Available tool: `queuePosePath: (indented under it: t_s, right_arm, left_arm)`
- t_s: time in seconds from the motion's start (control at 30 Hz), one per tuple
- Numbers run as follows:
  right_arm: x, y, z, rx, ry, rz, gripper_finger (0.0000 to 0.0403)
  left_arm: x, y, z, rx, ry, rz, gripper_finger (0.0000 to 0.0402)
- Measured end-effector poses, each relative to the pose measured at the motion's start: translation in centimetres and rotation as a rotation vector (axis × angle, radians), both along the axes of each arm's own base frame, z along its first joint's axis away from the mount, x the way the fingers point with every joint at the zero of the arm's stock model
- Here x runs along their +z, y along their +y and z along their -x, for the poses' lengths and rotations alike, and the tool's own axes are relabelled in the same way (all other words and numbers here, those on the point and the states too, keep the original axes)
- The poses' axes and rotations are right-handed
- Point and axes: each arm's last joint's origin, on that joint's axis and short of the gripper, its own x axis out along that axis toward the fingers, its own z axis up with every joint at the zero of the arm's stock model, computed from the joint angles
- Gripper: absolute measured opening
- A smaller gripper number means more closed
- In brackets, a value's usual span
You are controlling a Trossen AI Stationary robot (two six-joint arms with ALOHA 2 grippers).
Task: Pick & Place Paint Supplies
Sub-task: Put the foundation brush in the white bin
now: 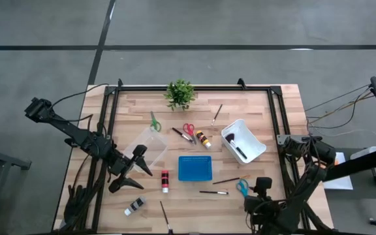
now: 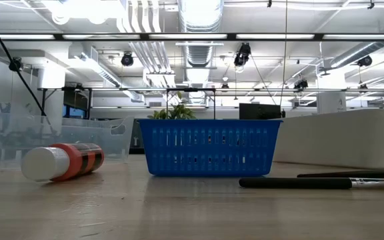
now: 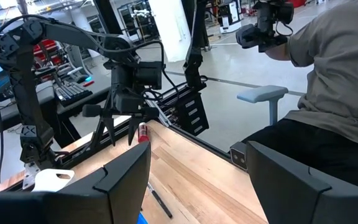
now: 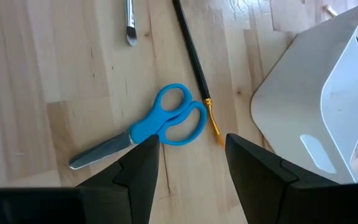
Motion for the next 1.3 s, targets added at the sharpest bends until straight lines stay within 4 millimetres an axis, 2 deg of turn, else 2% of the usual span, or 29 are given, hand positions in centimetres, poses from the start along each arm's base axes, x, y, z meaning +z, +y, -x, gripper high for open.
queuePosePath:
  t_s: [0.43,0.77,1.17,1.3]
  right_arm:
    - [-0.3,-0.1,0.1,-0.011,-0.001,0.007,0.0184]
    - [-3.0,-2.1,1.2,-0.066,0.029,0.102,0.0184]
    - [-5.5,-4.0,1.7,-0.077,0.046,0.142,0.0184]
    - [-5.7,-4.8,1.9,-0.078,0.04,0.133,0.0184]
  left_arm:
    - [0.0,0.0,0.0,0.0,0.001,0.0,0.0269]
    - [0.0,0.0,0.0,0.0,0.001,0.0,0.0269]
    - [-0.1,0.0,0.0,0.0,-0.003,0.002,0.0269]
    - [-0.4,0.0,0.0,0.0,-0.001,-0.005,0.0269]
